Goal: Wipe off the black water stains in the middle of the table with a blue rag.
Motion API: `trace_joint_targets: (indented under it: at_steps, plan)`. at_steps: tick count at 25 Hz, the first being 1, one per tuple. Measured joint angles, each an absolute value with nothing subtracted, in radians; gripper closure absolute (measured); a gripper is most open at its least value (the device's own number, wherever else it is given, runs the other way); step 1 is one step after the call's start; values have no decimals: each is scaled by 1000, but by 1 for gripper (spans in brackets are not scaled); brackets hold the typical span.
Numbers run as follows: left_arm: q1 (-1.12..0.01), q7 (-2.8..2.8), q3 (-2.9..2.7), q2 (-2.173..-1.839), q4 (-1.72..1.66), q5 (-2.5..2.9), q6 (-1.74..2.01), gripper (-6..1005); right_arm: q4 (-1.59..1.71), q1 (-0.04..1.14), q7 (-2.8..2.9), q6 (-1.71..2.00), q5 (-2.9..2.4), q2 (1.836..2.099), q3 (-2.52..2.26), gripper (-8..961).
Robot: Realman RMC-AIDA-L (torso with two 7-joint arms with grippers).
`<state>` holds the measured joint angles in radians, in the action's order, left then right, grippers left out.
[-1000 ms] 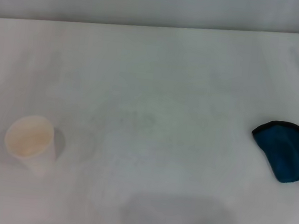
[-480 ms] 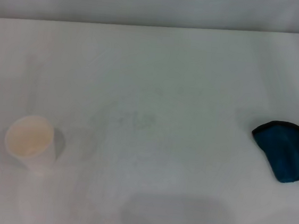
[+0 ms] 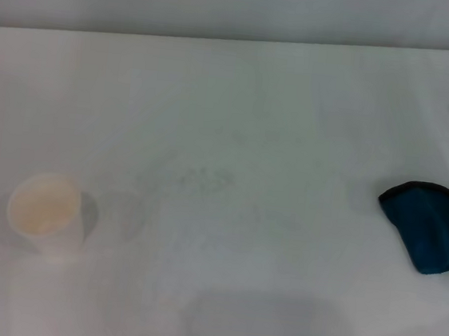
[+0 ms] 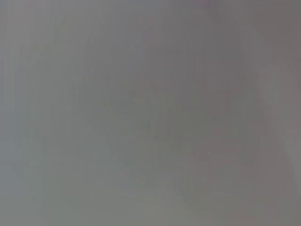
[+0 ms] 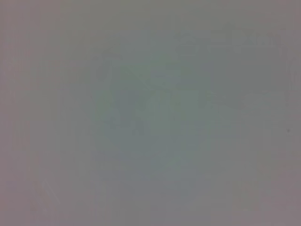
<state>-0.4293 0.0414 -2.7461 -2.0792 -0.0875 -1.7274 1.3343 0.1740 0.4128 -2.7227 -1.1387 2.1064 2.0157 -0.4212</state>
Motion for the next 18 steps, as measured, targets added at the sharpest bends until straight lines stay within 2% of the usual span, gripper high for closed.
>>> trace_joint_targets:
  at_steps: [1, 18]
  plan:
    - [-424, 41, -2747, -2078, -87, -1724, 1333, 120, 164, 412, -2731, -1147, 2114, 2018, -418, 84]
    - [-333, 15, -2752, -2081, -62, -1479, 1399, 121, 78, 364, -2819, -1261, 2132, 2019, -339, 87]
